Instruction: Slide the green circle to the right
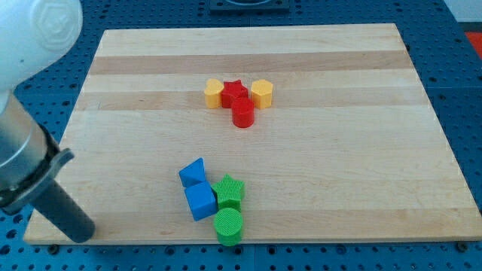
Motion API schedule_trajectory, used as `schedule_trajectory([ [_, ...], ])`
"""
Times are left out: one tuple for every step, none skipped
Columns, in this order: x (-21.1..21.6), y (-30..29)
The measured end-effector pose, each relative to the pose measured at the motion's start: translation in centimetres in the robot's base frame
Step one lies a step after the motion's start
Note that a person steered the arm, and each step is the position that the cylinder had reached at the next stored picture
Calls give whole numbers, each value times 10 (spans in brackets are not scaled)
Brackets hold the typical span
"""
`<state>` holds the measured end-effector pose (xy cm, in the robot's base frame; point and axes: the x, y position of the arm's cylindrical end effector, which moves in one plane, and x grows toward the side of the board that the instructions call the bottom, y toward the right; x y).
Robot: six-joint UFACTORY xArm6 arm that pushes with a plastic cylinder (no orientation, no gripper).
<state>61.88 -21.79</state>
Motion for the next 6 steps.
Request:
schedule_trajectory([
  [0,7],
  [0,63],
  [0,105],
  [-8,201],
  [-30,269],
  [-31,266],
])
